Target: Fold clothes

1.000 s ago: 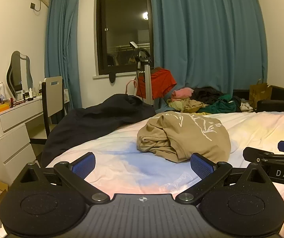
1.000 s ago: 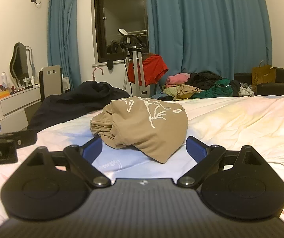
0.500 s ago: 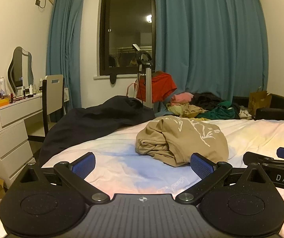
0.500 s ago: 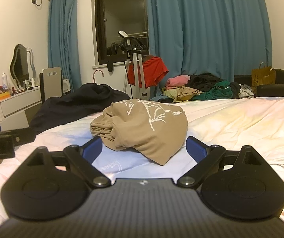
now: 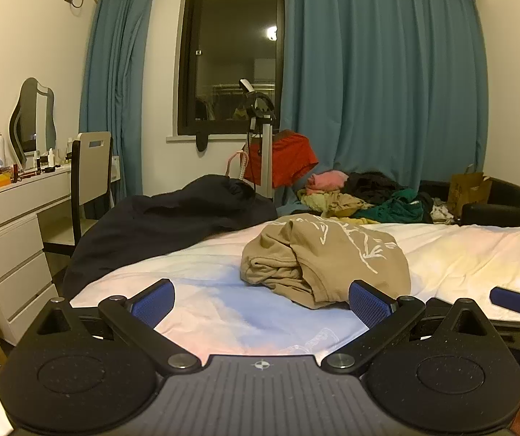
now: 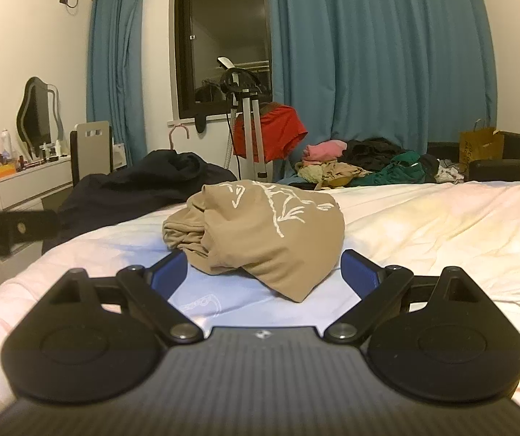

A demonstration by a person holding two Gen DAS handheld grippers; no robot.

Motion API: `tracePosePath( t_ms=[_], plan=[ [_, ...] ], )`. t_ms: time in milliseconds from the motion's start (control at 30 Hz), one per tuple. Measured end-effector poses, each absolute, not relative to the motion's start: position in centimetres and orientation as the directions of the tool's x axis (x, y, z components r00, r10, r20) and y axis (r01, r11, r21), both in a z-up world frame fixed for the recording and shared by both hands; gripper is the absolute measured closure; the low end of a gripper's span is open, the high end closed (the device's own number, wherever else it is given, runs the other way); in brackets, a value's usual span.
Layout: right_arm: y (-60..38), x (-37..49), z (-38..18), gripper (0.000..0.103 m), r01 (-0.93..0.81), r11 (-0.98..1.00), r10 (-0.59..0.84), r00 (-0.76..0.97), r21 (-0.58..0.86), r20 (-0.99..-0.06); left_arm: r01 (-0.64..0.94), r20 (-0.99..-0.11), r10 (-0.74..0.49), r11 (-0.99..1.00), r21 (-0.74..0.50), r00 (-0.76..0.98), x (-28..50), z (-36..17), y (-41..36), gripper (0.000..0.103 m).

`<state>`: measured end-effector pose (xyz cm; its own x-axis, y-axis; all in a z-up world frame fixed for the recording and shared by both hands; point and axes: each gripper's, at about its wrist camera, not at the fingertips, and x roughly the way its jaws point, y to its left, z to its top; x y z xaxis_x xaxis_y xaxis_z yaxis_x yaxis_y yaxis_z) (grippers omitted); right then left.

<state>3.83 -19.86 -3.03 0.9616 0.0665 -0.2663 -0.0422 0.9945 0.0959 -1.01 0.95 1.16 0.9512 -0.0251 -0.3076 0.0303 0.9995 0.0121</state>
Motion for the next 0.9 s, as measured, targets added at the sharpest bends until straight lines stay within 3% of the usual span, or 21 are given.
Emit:
tracePosePath(
  t_ms=[333,533,600,633,700,900],
  plan=[
    [-15.0,15.7,-4.7,0.011,-0.075,0.995,0.093,0.917,0.063,-0.387,-0.02,-0.24,0.015,1.0,-0.016,0.971,1.5,0.8,4.6,0.0],
    [-10.8,23.9,-8.1,0.012,-0.086,0.992,0.034,0.89,-0.095,-0.456,-0.061,-0.302,0.027,0.993,-0.101,0.953,5.0,-1.3,7.0,0.0],
    [-10.7,24.7,-8.4,0.052,-0.071,0.989,0.005,0.887,-0.127,-0.462,-0.066,-0.311,0.023,0.99,-0.128,0.95,5.8,-1.8,7.6,0.0],
    [-11.0,24.8,-8.3,0.058,-0.058,0.989,-0.01,0.887,-0.133,-0.462,-0.069,-0.316,0.021,0.988,-0.141,0.949,6.3,-2.1,7.9,0.0],
    [-11.7,24.8,-8.0,0.085,-0.033,0.989,-0.039,0.886,-0.145,-0.463,-0.071,-0.335,0.006,0.981,-0.182,0.942,7.0,-2.5,8.4,0.0],
    [-15.7,20.6,-3.5,0.089,0.004,0.991,-0.047,0.943,-0.131,-0.331,-0.052,-0.345,-0.023,0.977,-0.206,0.938,7.5,-3.0,8.2,0.0]
  ],
)
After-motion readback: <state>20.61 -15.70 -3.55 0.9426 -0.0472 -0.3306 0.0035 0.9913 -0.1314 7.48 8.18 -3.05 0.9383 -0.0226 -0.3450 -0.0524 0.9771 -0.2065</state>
